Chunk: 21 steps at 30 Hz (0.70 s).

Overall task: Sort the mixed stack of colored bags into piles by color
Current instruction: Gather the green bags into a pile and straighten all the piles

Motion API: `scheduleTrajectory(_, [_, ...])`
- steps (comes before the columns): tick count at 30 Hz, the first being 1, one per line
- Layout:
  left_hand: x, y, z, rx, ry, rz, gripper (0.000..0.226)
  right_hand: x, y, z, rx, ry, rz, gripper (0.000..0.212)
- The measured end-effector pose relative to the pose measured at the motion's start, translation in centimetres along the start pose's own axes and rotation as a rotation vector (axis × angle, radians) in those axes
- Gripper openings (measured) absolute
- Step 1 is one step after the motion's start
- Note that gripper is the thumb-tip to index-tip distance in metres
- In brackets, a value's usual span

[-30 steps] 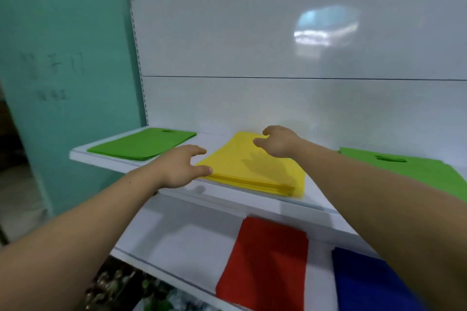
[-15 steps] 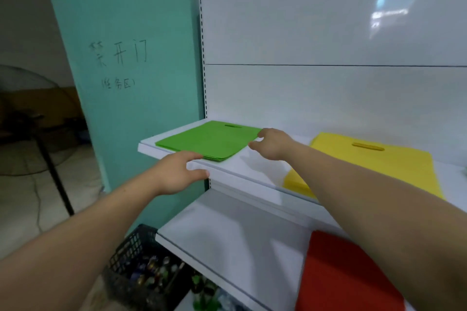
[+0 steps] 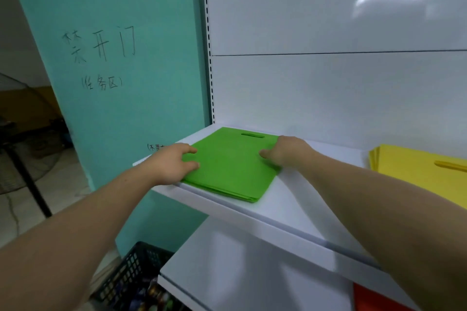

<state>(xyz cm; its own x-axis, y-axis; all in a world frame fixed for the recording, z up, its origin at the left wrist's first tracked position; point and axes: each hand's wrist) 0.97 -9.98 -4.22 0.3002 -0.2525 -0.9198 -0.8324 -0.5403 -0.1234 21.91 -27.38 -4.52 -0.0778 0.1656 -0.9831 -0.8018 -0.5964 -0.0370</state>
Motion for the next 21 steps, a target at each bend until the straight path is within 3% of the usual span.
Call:
scheduleTrajectory(2, [-0.2, -2.3, 1.7, 0.021, -0.054, 0.031, 0.052, 0.4, -0.6, 0.3, 0.029, 0.014, -0.007, 0.069])
scheduleTrajectory(7, [-0.1, -5.9, 4.5, 0.098, -0.013, 0.263, 0.078, 0.0, -1.3, 1.2, 0.212, -0.097, -0.028, 0.072])
scheduleTrajectory(10, [0.9, -6.7, 5.7, 0.160, 0.052, 0.269, 0.095, 0.3, -1.1, 1.5, 0.376, -0.184, -0.041, 0.083])
scheduleTrajectory(13, [1.7, -7.3, 6.2, 0.224, 0.012, 0.205, 0.090, 0.5, -0.5, 2.1, 0.515, -0.282, -0.078, 0.080])
scheduleTrajectory(16, [2.0, -7.6, 6.5, 0.269, -0.035, 0.161, 0.078, 0.8, 0.2, 3.1, 0.550, -0.316, -0.254, 0.059])
scheduleTrajectory(21, [1.5, -7.8, 6.9, 0.328, -0.062, 0.222, 0.081, 1.0, 3.9, 5.3, 0.346, -0.382, -0.620, 0.047])
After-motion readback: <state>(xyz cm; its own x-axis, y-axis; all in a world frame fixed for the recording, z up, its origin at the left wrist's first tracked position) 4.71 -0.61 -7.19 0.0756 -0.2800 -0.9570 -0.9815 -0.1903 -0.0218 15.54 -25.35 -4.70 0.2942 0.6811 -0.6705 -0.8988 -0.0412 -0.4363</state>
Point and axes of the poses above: each hand's wrist, its own y-axis away from the middle knuckle, its own x-axis out of the palm, z = x × y, and after that the axes turned 2 degrees about z, right-handed
